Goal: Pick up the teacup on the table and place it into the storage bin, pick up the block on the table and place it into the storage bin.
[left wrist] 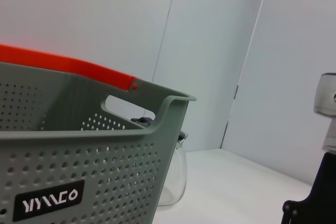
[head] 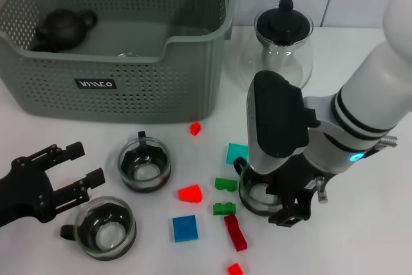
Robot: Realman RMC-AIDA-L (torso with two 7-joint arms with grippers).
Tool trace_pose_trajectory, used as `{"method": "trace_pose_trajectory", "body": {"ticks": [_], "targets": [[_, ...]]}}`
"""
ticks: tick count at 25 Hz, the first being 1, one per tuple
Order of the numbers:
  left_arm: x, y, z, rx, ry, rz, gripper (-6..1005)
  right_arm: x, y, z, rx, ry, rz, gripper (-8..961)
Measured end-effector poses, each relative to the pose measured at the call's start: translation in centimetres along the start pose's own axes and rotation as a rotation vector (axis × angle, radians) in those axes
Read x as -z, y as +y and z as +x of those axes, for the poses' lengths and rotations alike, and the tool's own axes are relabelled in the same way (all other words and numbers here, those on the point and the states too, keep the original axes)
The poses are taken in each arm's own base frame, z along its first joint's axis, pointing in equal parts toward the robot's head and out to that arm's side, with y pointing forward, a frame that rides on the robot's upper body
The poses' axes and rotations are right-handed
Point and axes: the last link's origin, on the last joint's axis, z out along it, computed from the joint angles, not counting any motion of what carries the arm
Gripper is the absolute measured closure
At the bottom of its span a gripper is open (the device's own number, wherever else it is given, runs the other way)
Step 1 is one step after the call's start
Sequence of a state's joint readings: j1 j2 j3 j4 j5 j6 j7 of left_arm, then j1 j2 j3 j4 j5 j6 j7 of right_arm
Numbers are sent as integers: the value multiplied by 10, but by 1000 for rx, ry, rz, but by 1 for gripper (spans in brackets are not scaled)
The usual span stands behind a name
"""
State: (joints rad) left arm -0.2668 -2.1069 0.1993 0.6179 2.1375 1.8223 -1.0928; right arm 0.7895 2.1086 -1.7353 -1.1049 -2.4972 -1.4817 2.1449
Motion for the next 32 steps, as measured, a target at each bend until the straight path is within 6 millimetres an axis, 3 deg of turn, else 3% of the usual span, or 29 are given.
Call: {"method": "trace_pose_trajectory", "body": {"ticks": [7,10,16,19,23,26,28,30,31,32], "targets": [[-1,1,0,3,2,-1,276,-6,1,-1,-17,-32,-8,447],[-1,1,-1,4,2,-2,276,-4,0,-1,-23,-39,-12,678],[-1,2,-1,7,2,-2,276,-1,1,2,-35,-33,-29,793],[-1,2,-2,8,2,-1,275,10,1,4,-46,-68,-53,850],[-1,2,-2,8,1,-1,275,50,-2,9,-52,-247,-108,890],[0,2,-3,10,1,1,275,93,-8,18,-70,-498,-118,894],[0,3,-3,10,1,2,275,126,-15,22,-86,-747,-69,895],[0,3,-3,10,2,2,275,147,-23,23,-114,-925,-3,895],[-1,3,-3,10,3,1,275,160,-36,18,-159,-1045,80,895],[-1,3,-2,9,4,-1,275,160,-36,18,-159,-1045,80,896]]}}
